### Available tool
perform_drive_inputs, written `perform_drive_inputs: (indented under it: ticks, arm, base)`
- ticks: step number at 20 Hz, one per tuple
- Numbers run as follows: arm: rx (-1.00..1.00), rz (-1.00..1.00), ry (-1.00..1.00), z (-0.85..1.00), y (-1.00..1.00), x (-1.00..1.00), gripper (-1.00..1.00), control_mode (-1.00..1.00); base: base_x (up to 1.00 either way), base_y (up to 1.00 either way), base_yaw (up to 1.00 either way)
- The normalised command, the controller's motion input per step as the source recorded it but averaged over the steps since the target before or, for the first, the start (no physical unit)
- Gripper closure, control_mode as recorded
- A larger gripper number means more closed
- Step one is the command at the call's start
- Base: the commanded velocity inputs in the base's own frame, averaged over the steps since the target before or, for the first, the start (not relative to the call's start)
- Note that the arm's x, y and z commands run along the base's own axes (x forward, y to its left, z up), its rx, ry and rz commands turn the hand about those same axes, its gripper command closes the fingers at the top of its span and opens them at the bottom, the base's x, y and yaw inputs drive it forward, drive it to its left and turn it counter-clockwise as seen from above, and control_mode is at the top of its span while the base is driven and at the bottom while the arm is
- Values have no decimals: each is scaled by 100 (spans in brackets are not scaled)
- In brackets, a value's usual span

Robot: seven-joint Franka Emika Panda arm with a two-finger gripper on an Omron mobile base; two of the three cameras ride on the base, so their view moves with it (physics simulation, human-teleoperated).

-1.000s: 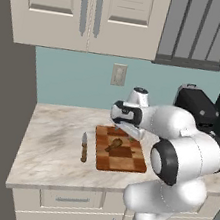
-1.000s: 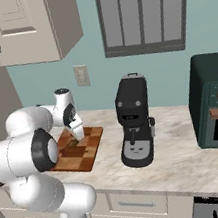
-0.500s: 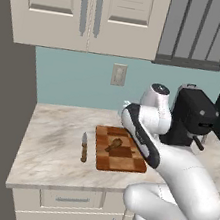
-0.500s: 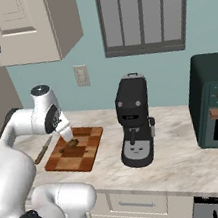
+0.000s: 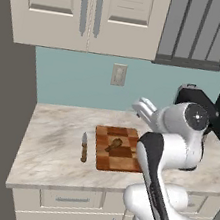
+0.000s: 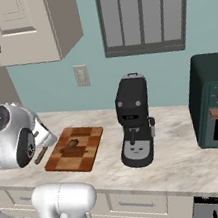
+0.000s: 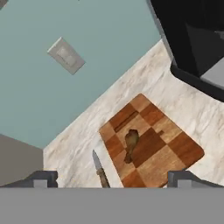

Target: Retrieve the chicken drumstick from the fridge and place it on the cutting board.

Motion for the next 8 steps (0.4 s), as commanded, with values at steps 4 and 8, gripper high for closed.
perform_drive_inputs:
  ticks: [4,8]
  arm:
    - [16,0,-12,72,-43,-100,-100,-100]
    - [0,0,-3,3,-10,-53,-100,-100]
  base:
    - [0,0,0]
    - [0,0,0]
